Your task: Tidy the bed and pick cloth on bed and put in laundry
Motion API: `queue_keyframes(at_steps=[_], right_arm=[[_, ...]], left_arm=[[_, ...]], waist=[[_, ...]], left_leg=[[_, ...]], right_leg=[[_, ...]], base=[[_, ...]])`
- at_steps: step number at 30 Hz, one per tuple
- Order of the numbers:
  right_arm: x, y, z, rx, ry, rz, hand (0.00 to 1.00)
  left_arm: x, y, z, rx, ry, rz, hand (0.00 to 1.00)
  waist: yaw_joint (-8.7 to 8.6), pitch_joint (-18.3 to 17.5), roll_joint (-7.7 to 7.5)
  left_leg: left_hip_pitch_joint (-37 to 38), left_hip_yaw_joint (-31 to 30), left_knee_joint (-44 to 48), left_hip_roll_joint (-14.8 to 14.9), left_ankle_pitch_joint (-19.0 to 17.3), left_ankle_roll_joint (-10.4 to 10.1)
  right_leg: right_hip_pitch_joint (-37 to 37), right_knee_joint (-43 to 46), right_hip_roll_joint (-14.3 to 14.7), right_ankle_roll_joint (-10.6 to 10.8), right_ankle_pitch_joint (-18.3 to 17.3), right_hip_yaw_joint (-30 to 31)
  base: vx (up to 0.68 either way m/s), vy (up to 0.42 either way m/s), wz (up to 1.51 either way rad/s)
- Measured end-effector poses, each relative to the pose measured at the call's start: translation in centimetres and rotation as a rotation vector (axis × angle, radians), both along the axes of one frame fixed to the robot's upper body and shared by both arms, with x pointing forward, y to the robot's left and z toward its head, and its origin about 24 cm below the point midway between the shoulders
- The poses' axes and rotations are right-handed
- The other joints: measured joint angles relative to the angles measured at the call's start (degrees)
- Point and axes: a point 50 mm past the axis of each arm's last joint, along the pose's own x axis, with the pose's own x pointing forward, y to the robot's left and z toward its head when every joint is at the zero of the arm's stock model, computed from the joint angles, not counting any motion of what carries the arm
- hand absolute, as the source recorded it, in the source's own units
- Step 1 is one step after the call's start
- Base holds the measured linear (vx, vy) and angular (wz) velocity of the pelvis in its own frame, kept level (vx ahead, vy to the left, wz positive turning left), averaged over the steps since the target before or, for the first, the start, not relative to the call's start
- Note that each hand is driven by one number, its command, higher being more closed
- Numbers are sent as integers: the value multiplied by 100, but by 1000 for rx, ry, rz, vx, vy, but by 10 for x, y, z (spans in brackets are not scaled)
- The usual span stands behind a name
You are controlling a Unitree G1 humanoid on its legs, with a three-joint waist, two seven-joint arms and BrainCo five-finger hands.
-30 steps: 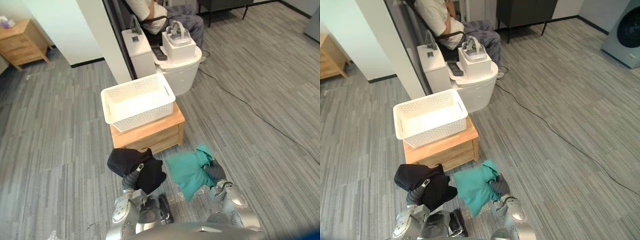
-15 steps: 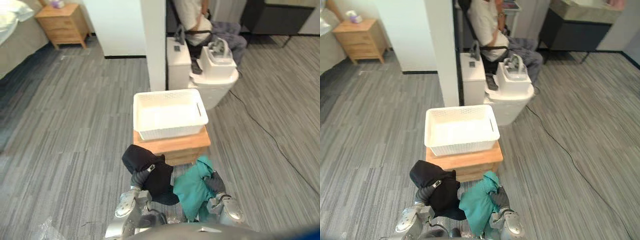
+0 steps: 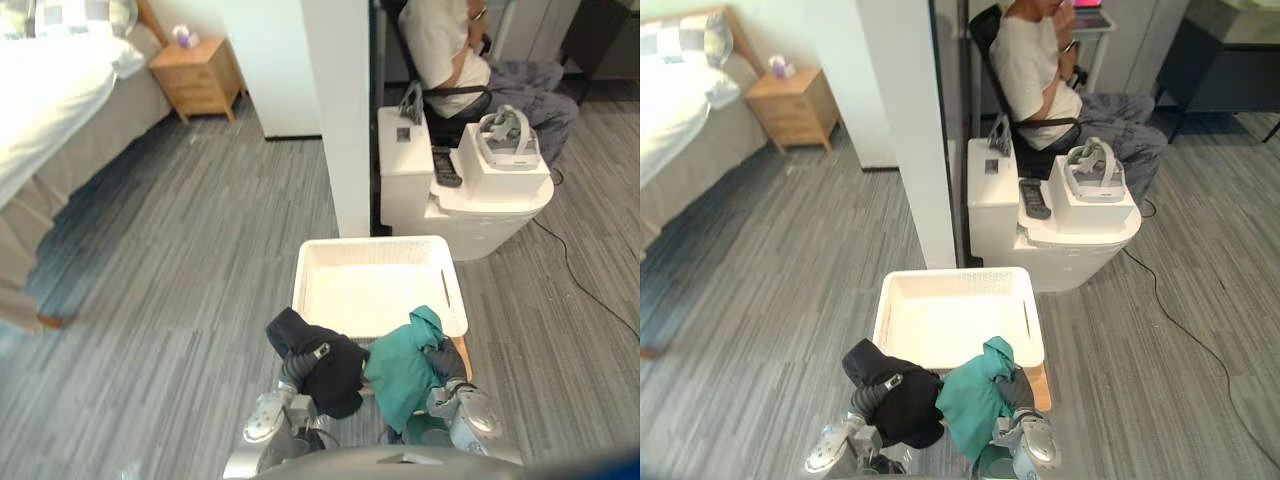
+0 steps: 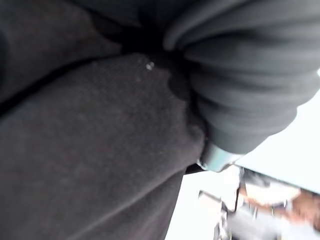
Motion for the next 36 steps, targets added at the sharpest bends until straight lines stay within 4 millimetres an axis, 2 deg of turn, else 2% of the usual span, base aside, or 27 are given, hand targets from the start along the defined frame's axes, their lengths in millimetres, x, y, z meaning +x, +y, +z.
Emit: queue_keyframes(at_steps=[1, 3, 4, 5, 8, 12, 14, 16, 18, 22, 25, 26, 29, 31, 36], right_arm=[[1, -4, 1, -4, -3, -10, 100], [0, -6, 1, 1, -1, -25, 100], [-2, -7, 0, 5, 3, -34, 100], [-3, -6, -1, 11, 9, -42, 100], [-13, -4, -5, 38, 36, -80, 100], [-26, -3, -9, 53, 61, -130, 100], [-30, -6, -10, 33, 62, -145, 100], [-30, -9, -7, 4, 41, -147, 100], [-30, -16, -2, -32, 11, -171, 100], [-17, -42, 20, -123, -99, -228, 100], [0, -57, 55, -191, -263, -236, 100], [2, -61, 61, -206, -288, -232, 100], [22, -76, 89, -274, -404, -190, 100], [32, -78, 98, -291, -435, -158, 100], [65, -73, 128, -319, -538, -52, 100]], left_arm=[[3, -2, 3, -7, -16, -1, 100], [6, -1, 8, -11, -39, 2, 100], [7, -2, 9, -15, -42, 0, 100], [12, -1, 11, -12, -52, -9, 100], [11, -1, 9, 1, -22, -73, 100], [0, -2, 3, -3, 27, -97, 100], [-5, 0, 0, -2, 44, -86, 100], [-7, 2, -1, 8, 51, -72, 100], [-7, 4, -1, 14, 50, -56, 100], [-6, 11, 6, -12, 28, 28, 100], [-1, 25, 16, -16, -11, 95, 100], [0, 26, 18, -17, -16, 101, 100], [5, 28, 22, -26, -21, 129, 100], [4, 27, 22, -31, -14, 130, 100], [2, 26, 23, -39, -11, 130, 100]], waist=[[-29, -15, 85], [-122, -58, 127], [-231, -58, 105], [-257, -54, 39], [-250, -129, -191], [-260, -127, -254], [-237, -131, -288], [-201, -131, -331], [-172, -129, -364], [-97, -125, -379], [-79, -146, -406], [-72, -147, -409], [80, -163, -434], [99, -168, -436], [298, -196, -434]], left_leg=[[96, -132, -644, -7, 664, -1], [308, -214, -1108, -126, 583, -240], [456, -157, -1554, -203, 516, -320], [529, -40, -1803, -269, 539, -417], [576, 124, -1996, -523, 618, -325], [757, 308, -2104, -706, 581, -228], [769, 384, -2091, -726, 534, -224], [775, 456, -2080, -713, 479, -300], [808, 511, -2074, -696, 469, -316], [957, 682, -2056, -588, 426, -363], [955, 729, -1979, -472, 379, -358], [956, 729, -1983, -449, 379, -357], [961, 701, -2014, -422, 377, -352], [965, 602, -2022, -422, 377, -352], [945, 450, -2029, -433, 380, -348]], right_leg=[[-82, 82, 63, 109, -21, 194], [-208, 146, 78, 295, -38, 419], [-261, 89, 78, 405, 21, 482], [-331, 77, 54, 476, 65, 551], [-352, -198, -123, 661, 331, 677], [-267, -178, -281, 716, 356, 746], [-307, -140, -342, 516, 207, 607], [-348, -127, -359, 469, 233, 535], [-374, -129, -332, 508, 261, 563], [-264, -422, -169, 624, 444, 682], [-64, -799, -67, 685, 668, 683], [-12, -870, -50, 707, 715, 677], [198, -1271, -19, 738, 910, 598], [333, -1430, -18, 743, 959, 506], [633, -1934, -19, 770, 1186, 331]], base=[[70, 257, -76], [2, 279, -52], [-28, 265, -24], [-49, 223, -14], [-47, 189, -24], [-37, 114, -12], [-61, 24, -15], [-17, -7, -23], [23, -14, -22], [52, -2, -27], [95, 10, -14], [108, 17, -5], [74, 18, 4], [38, -3, 26], [-2, -23, 16]])
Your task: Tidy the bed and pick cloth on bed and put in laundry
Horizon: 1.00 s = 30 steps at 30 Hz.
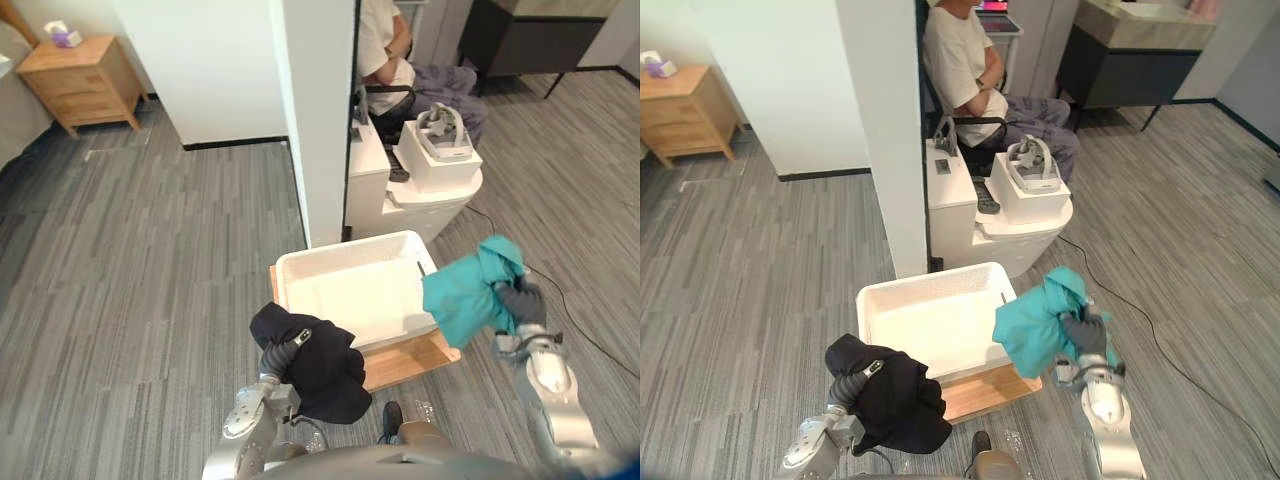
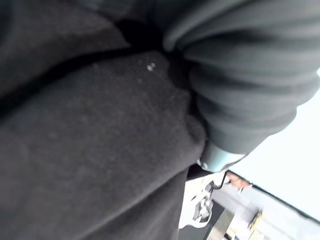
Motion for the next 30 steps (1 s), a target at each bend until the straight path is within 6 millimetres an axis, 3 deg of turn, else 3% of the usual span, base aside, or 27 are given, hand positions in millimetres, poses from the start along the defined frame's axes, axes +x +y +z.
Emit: queue_keyframes(at_steps=[8, 16, 20, 25, 30], right_arm=[[38, 33, 23, -33, -8, 165, 100], [62, 59, 11, 2, 97, 196, 100], [75, 79, 9, 62, 125, 212, 100], [90, 102, 16, 115, 121, 248, 100], [96, 121, 6, 116, 180, 274, 100]], left_arm=[[-1, 0, -1, 17, 8, -21, 100], [2, 1, 0, 35, -2, -35, 100], [15, 4, 7, 50, -44, -36, 100], [33, 7, 18, 61, -110, -30, 100], [53, 1, 33, 67, -185, -35, 100]], waist=[[217, -71, 11], [309, -99, 0], [387, -76, 14], [463, 268, 87], [544, 698, 68]], left_leg=[[-112, -253, -38, -12, 100, 33], [-324, -506, -84, -119, 253, 121], [-694, -591, -106, -140, 405, 152], [-911, -679, -198, -120, 620, 129], [-1099, -744, -195, -66, 738, 110]], right_leg=[[87, -118, -25, 10, 82, -286], [12, -121, -145, 16, 172, -500], [-276, -121, -184, -31, 240, -651], [-483, -120, -188, -126, 313, -746], [-647, -91, -142, -213, 374, -802]], base=[[-13, -35, 16], [-52, -14, 17], [-78, -39, 17], [-82, -45, 9], [-50, -40, 5]])
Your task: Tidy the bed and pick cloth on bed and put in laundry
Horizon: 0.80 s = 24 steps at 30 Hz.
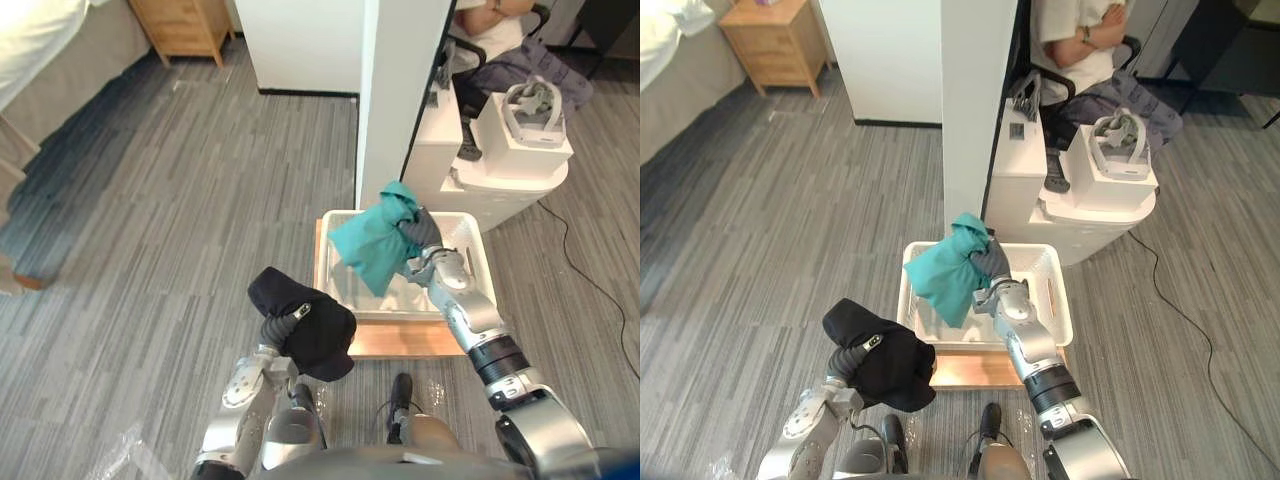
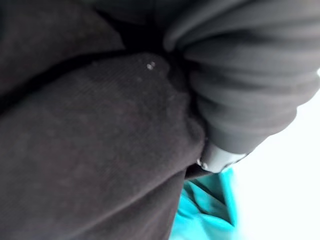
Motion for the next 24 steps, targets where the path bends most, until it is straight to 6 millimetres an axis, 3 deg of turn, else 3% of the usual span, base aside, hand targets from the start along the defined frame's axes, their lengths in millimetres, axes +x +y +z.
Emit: queue_keyframes(at_steps=[2, 3, 6, 14, 24], right_arm=[[6, 3, -2, -26, 12, -14, 100], [8, 3, -2, -42, 11, -19, 0], [19, 2, 7, -77, -34, -41, 0], [32, -16, 33, -104, -188, -74, 0], [28, -30, 44, -165, -296, -85, 0]], left_arm=[[11, -2, 8, 6, -37, 2, 100], [13, -1, 10, 8, -45, 6, 100], [27, 1, 23, 33, -97, 3, 100], [46, 0, 40, 40, -164, -4, 100], [46, 4, 40, 48, -158, 27, 100]], waist=[[19, 147, -8], [22, 151, -11], [44, 402, -9], [44, 656, 40], [-28, 668, 45]], left_leg=[[-131, -21, -4, 3, 35, -7], [-191, -27, -5, 2, 56, 5], [-229, -45, -74, 1, 126, 4], [-392, -36, -72, 1, 153, -2], [-300, 110, -71, 6, 138, -14]], right_leg=[[-128, 16, 1, -12, 16, -15], [-184, 17, 0, -12, 30, -27], [-235, 15, 10, -22, 57, -54], [-446, 117, -1, -32, 78, -53], [-460, 172, 0, -37, 71, 81]], base=[[-48, -13, 4], [-14, -10, 5], [1, -5, 3], [8, 1, 0], [-3, 3, -7]])
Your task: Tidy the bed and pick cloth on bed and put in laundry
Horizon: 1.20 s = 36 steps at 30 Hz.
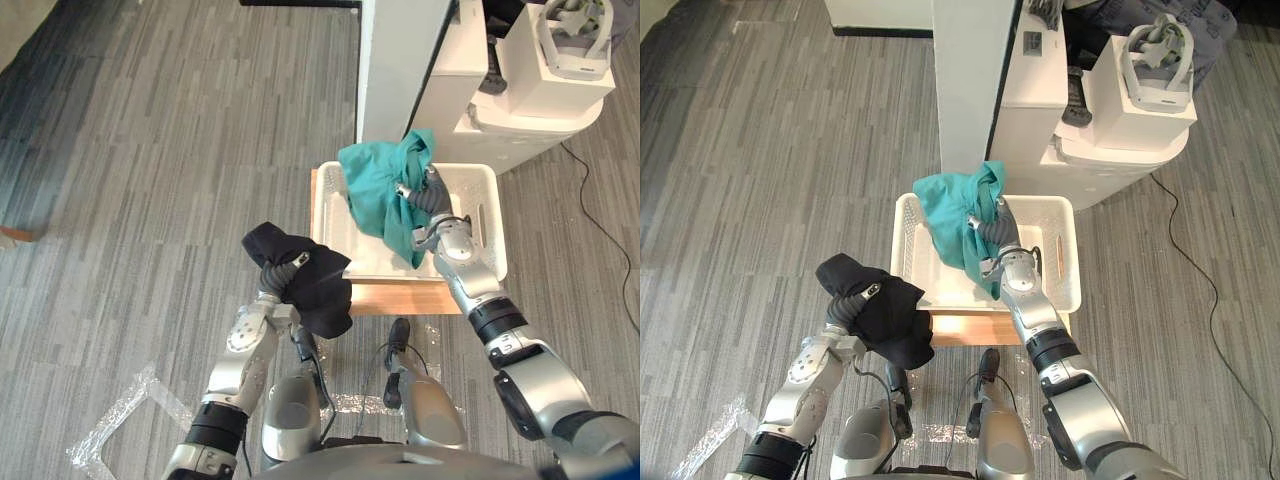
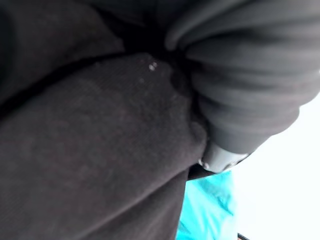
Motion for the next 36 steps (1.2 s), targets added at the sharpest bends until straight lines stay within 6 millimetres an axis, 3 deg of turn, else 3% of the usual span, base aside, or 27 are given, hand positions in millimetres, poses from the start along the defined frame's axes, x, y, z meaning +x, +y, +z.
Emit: queue_keyframes(at_steps=[9, 12, 20, 24, 30, 36], right_arm=[[-29, -14, -35, -217, 57, -12, 0], [-45, -13, -62, -343, 140, 17, 0], [-68, -12, -91, -709, 216, 141, 0], [-80, -15, -108, -785, 291, 193, 0], [-101, -40, -130, -858, 430, 171, 0], [-129, -83, -149, -681, 626, -32, 0]], left_arm=[[-17, 14, -8, 15, 36, 70, 100], [-26, 20, -12, 33, 53, 79, 100], [-32, 34, -14, 84, 62, 111, 100], [-35, 47, -13, 136, 52, 136, 100], [-35, 57, 5, 201, -31, 149, 100], [-34, 51, 58, 186, -288, 154, 100]], waist=[[-23, -56, -68], [-19, -310, -178], [5, -682, -436], [29, -776, -569], [29, -886, -691], [-53, -1172, -642]], left_leg=[[489, 128, -80, 47, -123, -69], [639, 146, -119, 75, -121, -72], [816, 149, -128, 118, -172, -124], [821, 143, -176, 125, -215, -139], [897, 148, -306, 139, -124, -145], [1033, 252, -409, 121, -18, -156]], right_leg=[[410, -58, 76, 0, -87, 90], [596, -195, 128, 0, -83, 102], [783, -204, 171, 1, -84, 113], [799, -205, 180, 7, -93, 120], [796, -205, 226, 15, -122, 117], [814, -203, 250, 20, -125, 163]], base=[[15, 4, -5], [81, 7, -3], [13, 2, 0], [-45, -7, 0], [0, 0, 0], [43, 12, -5]])
